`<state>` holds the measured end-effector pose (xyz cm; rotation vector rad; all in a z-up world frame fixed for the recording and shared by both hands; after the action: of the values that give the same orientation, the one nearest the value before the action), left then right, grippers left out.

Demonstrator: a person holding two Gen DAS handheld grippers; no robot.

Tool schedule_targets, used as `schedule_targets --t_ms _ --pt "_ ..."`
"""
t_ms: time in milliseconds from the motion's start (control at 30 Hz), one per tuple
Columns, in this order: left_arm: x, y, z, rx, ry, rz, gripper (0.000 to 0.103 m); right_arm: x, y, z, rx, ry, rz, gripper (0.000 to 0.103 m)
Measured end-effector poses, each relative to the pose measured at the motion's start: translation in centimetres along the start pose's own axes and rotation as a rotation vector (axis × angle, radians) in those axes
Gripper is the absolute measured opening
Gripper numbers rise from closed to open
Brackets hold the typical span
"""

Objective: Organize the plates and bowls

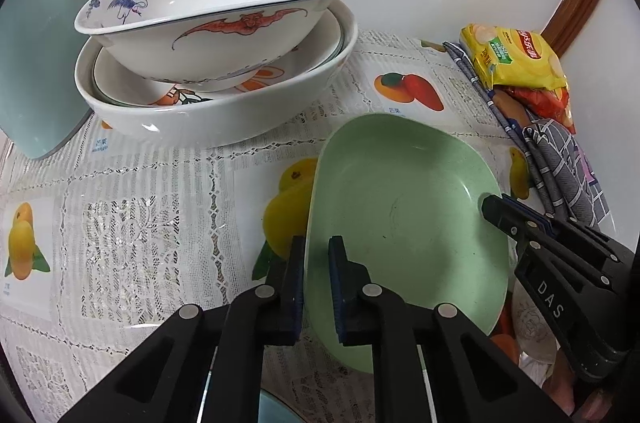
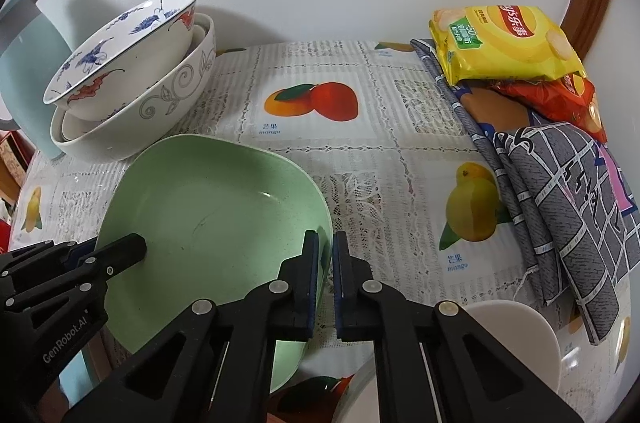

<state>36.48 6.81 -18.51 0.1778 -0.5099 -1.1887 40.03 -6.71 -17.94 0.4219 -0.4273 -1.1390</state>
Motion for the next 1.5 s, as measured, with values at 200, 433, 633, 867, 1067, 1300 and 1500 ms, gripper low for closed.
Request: schedule_targets --t_ms 200,433,633,867,1067,1300,1500 --pt "-0.4 0.1 -0.2 -0.013 -0.008 0.016 0.011 0.0 0.2 0.2 -0.002 0.021 -0.008 0.007" --pt "-0.3 0.0 -0.6 -0.041 -0.002 0.006 0.013 -0.8 0.1 -0.4 -0.03 0.01 0.024 0.02" --pt "-0.5 0.0 -0.5 -0.021 -0.01 0.014 0.013 -0.8 -0.1 -0.3 -0.008 -0.045 0.024 0.007" --pt "0.3 0.0 0.9 -0.005 -0.04 -0.003 0.012 0.5 0.1 1.3 0.053 -0.013 -0.026 0.005" --pt "0.9 0.0 2.7 0.017 -0.056 -0.013 0.012 1.1 0.1 3.1 0.093 0.0 -0.059 0.004" --pt "1.4 -0.4 4.8 0.046 -0.076 -0.027 0.012 1.4 -0.4 5.4 0.123 -0.006 -0.09 0.003" --pt "2.9 -1.4 7.5 0.086 -0.078 -0.063 0.012 2.0 -1.3 8.4 0.152 -0.017 -0.102 0.003"
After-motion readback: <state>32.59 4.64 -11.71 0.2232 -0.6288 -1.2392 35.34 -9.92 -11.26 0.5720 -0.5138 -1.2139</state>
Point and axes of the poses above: each gripper's, at about its wrist camera, not at the fingertips, and z roughly against the way its jaws point, x to its right, y to its top, the point moved 2 cm from there along -z, roughly the way its jaws point, and after that the axes turned 13 degrees about z, right-handed, at the moved point
